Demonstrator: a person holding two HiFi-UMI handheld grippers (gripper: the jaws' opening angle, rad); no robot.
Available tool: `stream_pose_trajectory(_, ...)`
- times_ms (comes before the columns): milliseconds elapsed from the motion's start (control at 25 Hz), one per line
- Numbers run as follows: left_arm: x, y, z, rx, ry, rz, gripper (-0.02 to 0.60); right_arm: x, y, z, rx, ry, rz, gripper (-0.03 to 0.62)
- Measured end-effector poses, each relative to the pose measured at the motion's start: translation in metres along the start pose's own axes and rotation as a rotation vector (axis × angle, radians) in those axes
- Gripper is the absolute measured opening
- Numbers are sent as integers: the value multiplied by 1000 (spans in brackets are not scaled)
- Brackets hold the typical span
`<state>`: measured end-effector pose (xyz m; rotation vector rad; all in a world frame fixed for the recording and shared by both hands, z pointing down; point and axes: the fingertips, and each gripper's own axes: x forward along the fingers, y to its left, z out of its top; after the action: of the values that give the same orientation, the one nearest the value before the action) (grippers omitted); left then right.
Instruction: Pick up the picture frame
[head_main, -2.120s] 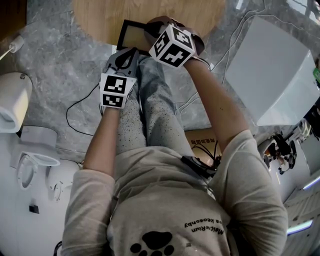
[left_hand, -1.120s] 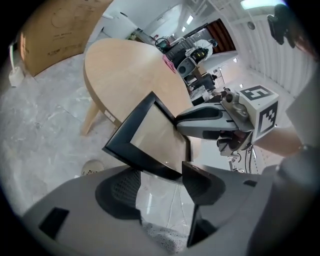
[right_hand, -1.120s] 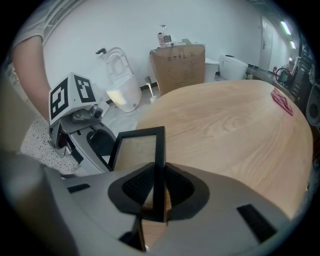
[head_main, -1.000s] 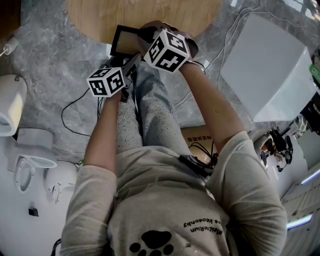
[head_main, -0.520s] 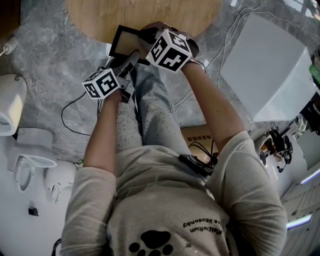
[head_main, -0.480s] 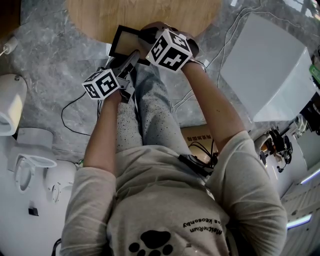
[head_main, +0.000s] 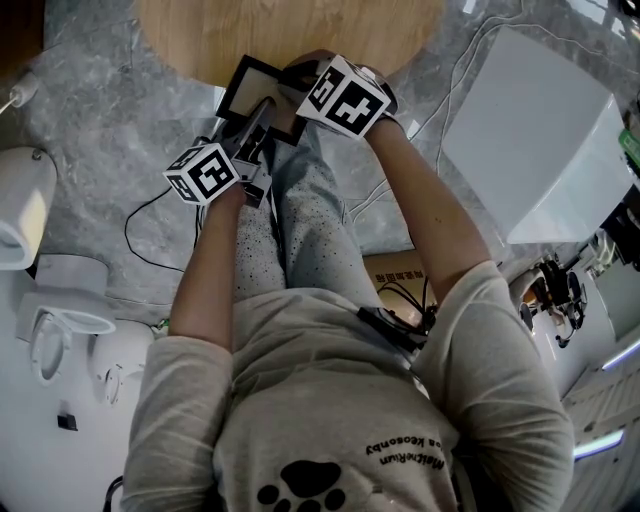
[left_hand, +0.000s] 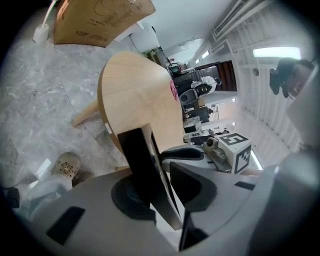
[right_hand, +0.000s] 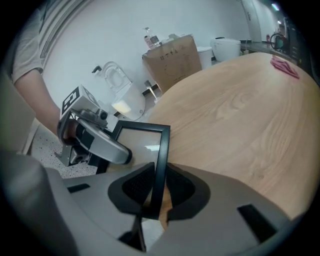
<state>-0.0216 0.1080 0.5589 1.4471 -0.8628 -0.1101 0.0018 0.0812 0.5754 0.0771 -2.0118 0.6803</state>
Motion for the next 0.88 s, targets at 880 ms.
stream_pose_trajectory(880,19,-12,13,39,158,229,21,-21,-4,-11,279,-54,-266,101)
